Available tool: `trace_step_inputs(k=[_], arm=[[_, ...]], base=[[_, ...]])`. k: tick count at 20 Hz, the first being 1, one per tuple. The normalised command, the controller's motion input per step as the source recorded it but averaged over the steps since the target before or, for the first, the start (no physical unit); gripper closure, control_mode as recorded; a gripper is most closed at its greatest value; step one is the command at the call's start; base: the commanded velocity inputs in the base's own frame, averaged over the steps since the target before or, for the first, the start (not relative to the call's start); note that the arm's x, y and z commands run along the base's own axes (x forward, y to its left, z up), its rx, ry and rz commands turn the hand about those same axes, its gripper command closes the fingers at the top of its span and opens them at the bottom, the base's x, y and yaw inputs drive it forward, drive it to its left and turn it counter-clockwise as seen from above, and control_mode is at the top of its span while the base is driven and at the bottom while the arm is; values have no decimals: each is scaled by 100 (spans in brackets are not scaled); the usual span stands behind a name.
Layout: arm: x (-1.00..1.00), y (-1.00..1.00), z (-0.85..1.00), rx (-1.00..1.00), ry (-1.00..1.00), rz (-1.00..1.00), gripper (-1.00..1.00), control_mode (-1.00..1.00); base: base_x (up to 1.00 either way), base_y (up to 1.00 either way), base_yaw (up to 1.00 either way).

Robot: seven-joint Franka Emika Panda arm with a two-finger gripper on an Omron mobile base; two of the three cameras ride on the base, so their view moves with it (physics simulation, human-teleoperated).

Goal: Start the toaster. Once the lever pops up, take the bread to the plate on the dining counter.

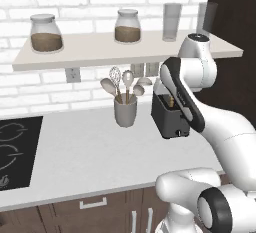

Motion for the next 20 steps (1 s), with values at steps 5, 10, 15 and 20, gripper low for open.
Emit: trace_step_inputs(k=[5,10,15,20], arm=[[-16,-12,0,0,0,0,-100,-100],[-53,-38,-5,0,-1,0,-100,-100],[-8,-53,-32,0,-8,0,100,-100],[7,-48,-42,0,-7,0,100,-100]], base=[[0,0,0],[0,0,0],[0,0,0],[0,0,0]])
